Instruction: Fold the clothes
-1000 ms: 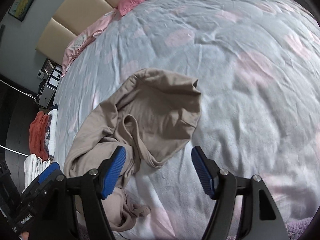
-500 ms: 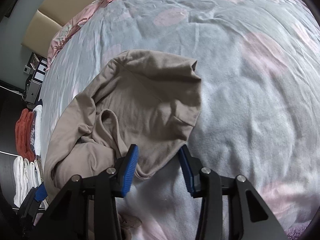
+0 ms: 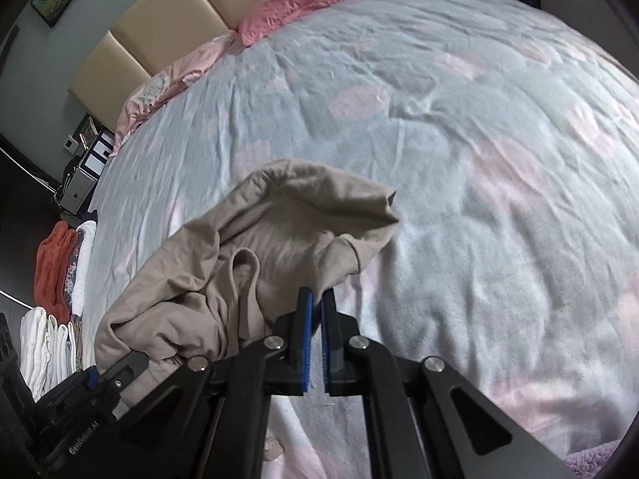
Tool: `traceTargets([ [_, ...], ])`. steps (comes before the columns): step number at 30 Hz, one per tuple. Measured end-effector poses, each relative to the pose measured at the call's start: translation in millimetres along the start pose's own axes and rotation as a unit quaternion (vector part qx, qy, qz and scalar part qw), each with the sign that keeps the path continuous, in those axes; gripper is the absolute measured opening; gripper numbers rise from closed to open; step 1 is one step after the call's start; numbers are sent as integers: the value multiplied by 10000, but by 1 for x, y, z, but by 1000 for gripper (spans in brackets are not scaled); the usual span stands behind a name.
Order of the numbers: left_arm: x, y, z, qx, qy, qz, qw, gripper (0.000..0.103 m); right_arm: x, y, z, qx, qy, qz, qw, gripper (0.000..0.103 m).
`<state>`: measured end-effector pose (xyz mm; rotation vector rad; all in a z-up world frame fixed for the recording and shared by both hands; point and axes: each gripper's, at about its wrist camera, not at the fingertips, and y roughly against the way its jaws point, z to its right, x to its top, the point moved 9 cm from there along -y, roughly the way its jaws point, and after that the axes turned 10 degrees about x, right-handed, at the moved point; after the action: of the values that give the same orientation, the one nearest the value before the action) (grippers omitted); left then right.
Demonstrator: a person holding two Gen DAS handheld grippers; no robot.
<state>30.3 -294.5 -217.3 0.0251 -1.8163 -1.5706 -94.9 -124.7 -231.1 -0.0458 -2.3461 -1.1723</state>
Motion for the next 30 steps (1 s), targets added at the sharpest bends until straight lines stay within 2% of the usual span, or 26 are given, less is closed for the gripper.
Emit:
traceTargets([
  [5, 19, 46, -26, -204, 187, 327, 9991, 18, 19, 67, -21, -187, 524, 872, 9946, 2],
  [7, 29, 70, -30, -427, 218, 449, 9978, 18, 32, 99, -32, -153, 593, 1266, 9901, 2],
  [11, 53, 121, -36, -789, -16, 828, 9934, 18, 55, 163, -52, -19, 569, 1990, 9783, 2],
  [13, 65, 135, -33, -1038, -231, 878, 9904, 18, 68, 189, -62, 39, 559, 2304, 9715, 2],
  [14, 66, 132, -31, -1092, -367, 774, 9903, 18, 73, 200, -66, 54, 572, 2408, 9689, 2],
  [16, 69, 125, -27, -1198, -638, 563, 9891, 19, 81, 200, -68, 43, 597, 2345, 9703, 2],
  [18, 64, 94, -31, -1051, -625, 133, 9924, 19, 84, 184, -62, -27, 557, 2144, 9751, 2],
  [22, 49, 21, -46, -245, -698, -419, 9964, 21, 73, 112, -32, -320, 449, 1340, 9894, 2],
  [24, 46, -6, -51, -54, -670, -517, 9964, 25, 65, 78, -10, -711, 510, 1139, 9896, 2],
  [26, 44, -25, -59, -15, -509, -582, 9970, 28, 59, 53, 13, -1018, 458, 979, 9889, 2],
  [28, 42, -40, -66, 21, -347, -629, 9974, 38, 55, 35, 32, -1046, 251, 742, 9914, 2],
  [30, 42, -52, -73, 135, -261, -619, 9976, 42, 53, 20, 45, -1210, 217, 548, 9909, 2],
])
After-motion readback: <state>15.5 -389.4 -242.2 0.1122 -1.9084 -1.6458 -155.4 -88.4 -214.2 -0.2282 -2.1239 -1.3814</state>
